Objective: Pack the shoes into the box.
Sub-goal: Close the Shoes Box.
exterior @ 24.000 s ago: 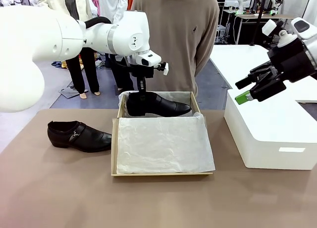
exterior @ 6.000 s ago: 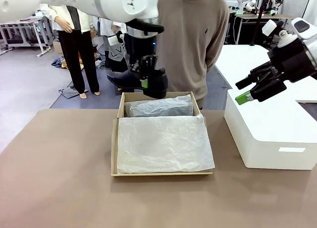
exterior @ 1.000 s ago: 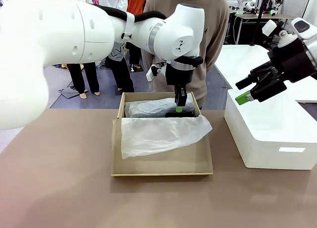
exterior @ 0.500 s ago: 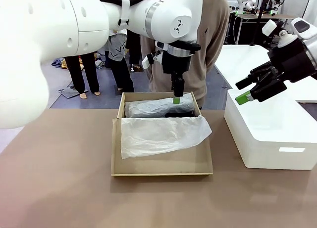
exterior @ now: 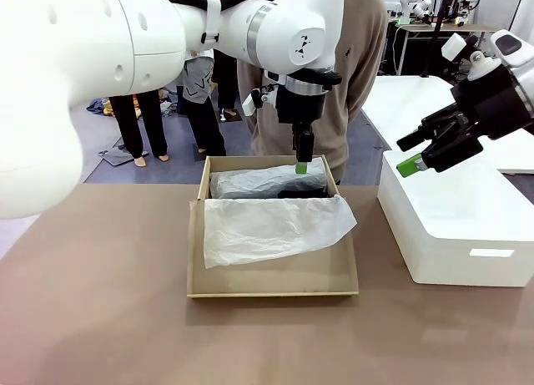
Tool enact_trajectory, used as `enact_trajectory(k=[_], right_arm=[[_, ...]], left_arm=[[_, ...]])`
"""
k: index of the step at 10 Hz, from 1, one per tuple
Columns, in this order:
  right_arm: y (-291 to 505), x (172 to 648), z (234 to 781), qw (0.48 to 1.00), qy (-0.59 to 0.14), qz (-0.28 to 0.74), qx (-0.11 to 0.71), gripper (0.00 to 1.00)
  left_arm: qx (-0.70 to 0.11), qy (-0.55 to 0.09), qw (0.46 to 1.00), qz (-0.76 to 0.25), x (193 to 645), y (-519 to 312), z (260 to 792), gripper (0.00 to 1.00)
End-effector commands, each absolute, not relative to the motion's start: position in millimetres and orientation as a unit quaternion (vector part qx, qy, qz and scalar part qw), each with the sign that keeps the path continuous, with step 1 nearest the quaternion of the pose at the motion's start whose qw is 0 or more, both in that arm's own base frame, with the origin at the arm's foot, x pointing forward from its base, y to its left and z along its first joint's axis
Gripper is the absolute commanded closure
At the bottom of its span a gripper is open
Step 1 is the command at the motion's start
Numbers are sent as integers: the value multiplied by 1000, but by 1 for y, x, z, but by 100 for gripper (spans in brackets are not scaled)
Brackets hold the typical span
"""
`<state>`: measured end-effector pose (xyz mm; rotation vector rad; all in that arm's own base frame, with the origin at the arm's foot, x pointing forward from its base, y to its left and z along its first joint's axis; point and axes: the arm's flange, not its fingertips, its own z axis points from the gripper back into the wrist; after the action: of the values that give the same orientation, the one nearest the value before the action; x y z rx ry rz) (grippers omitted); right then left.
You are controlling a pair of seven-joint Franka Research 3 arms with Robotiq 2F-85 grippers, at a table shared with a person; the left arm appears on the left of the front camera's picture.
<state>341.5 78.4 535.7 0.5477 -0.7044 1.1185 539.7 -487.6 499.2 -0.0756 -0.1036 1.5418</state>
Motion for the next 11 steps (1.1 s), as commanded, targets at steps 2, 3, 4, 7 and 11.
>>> enact_trajectory(k=[2,3,4,7,11], right_arm=[[80,345,535,742,-337,518,259,0],[80,345,535,742,-337,518,259,0],[80,345,535,742,-337,518,259,0],[80,345,535,742,-337,518,259,0],[80,345,535,742,-337,518,259,0]], left_arm=[[-32,-56,706,705,538,-487,500,0],[-32,-56,706,705,538,-487,500,0],[-32,-56,706,705,538,-487,500,0],[-54,-51,762,643,531,-482,511,0],[-36,-36,896,441,529,-417,555,0]])
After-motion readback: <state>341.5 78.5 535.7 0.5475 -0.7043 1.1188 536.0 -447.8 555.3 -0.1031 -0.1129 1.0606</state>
